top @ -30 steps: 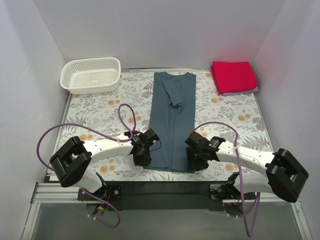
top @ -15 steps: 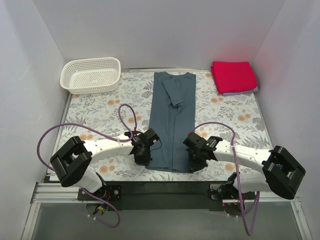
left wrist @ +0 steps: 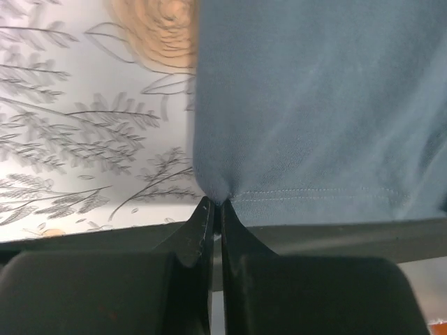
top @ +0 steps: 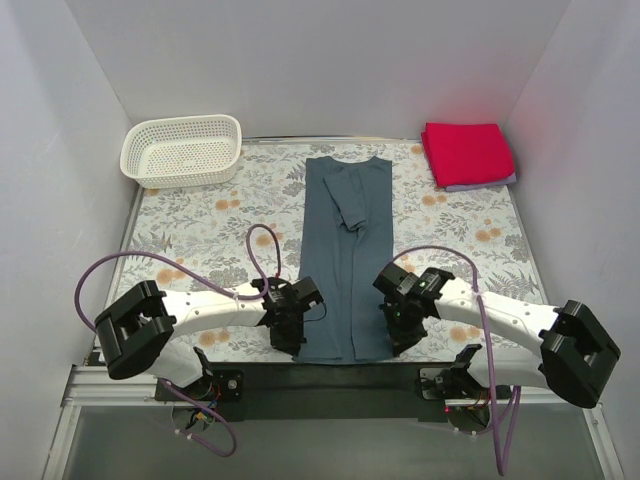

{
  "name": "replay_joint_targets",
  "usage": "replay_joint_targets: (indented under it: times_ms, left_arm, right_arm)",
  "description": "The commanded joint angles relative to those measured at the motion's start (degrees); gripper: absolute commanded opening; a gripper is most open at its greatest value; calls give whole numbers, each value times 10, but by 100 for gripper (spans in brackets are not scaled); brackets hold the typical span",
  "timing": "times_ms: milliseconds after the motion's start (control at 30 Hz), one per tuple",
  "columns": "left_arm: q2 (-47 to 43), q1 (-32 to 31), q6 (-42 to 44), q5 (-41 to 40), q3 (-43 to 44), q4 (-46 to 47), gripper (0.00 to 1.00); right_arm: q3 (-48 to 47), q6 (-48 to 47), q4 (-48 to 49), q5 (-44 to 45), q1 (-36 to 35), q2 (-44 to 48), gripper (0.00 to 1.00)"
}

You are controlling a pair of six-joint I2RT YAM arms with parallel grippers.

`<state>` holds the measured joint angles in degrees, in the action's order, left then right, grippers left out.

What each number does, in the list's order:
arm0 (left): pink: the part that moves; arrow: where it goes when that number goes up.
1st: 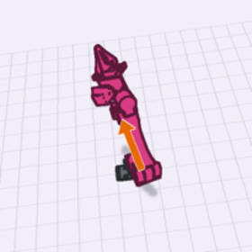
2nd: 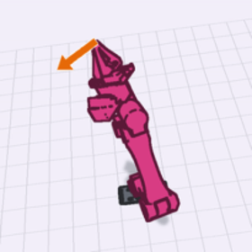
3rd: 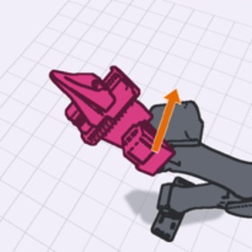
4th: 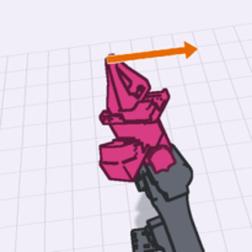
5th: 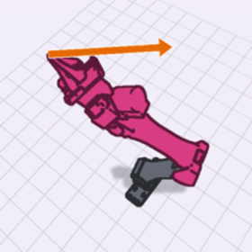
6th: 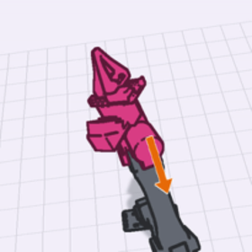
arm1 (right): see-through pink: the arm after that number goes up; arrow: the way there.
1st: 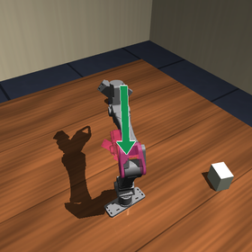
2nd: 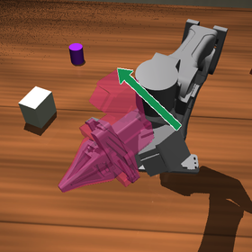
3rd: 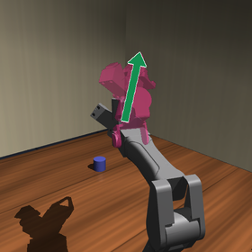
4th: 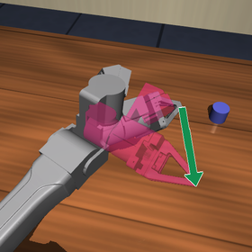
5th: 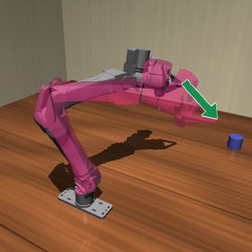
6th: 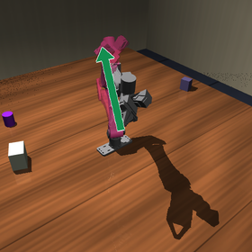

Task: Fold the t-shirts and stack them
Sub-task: Fold the tshirt

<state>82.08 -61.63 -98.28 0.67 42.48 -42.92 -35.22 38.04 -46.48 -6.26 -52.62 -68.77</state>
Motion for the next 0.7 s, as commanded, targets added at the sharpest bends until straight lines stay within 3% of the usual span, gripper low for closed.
replay_joint_targets:
  times_ms: [0,233,433,667]
  left_arm:
    - [-17,23,2,-27,29,-47,0]
    - [43,164,98,-73,184,-7,0]
    - [119,207,154,-122,303,32,0]
    - [191,235,197,-165,353,88,0]
  right_arm:
    - [-95,-52,-82,89,35,3,1]
    - [-249,-160,-70,197,142,-58,1]
    - [-357,-226,-4,258,175,-133,1]
    - [-376,-278,124,249,211,-181,1]
